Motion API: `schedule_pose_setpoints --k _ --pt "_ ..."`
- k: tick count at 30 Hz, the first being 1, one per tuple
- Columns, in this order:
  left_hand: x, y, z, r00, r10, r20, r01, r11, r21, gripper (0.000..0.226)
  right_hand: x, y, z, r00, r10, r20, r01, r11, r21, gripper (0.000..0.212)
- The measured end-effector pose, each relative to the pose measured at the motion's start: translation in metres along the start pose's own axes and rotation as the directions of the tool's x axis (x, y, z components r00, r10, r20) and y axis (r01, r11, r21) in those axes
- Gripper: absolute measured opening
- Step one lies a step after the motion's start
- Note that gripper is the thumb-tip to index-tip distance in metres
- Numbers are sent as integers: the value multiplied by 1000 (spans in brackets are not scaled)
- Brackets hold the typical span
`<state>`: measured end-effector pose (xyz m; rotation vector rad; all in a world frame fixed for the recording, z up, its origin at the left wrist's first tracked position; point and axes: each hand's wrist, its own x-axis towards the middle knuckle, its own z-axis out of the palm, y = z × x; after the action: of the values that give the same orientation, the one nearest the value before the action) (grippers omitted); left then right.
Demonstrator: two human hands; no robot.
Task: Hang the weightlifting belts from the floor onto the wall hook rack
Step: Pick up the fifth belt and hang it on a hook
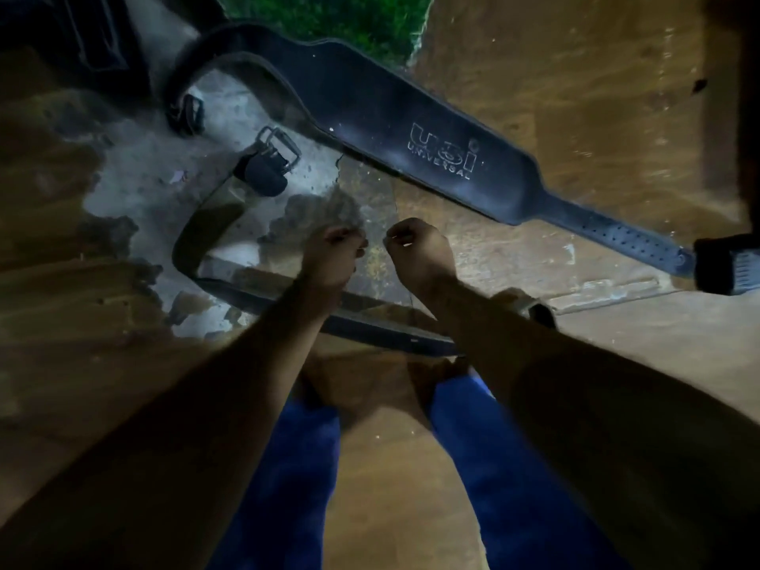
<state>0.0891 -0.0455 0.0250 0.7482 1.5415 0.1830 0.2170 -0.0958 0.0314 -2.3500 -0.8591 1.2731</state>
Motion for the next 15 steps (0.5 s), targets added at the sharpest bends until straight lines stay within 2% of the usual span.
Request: schedule_pose_setpoints --k 3,6,8,10,13,15 --pt "44 4 18 999 46 27 -46 999 4 16 39 5 6 995 -45 -91 39 997 -60 17" --pt "90 19 35 995 94 -43 -96 995 -37 32 79 10 5 981 -119 -155 102 988 -112 27" --pt "117 32 47 994 92 -61 -102 977 -188 32 104 11 2 965 -202 -170 174 971 -164 36" --pt "138 47 58 999 50 -21 -54 946 -319 35 125 13 -2 944 -254 -211 210 955 -210 40" --pt "155 64 65 998 54 -17 -55 849 -525 38 139 17 -2 932 -279 -232 233 950 -209 43" --pt "154 67 66 997 54 -48 -72 811 -581 32 139 18 -3 934 -283 -220 236 948 -215 43"
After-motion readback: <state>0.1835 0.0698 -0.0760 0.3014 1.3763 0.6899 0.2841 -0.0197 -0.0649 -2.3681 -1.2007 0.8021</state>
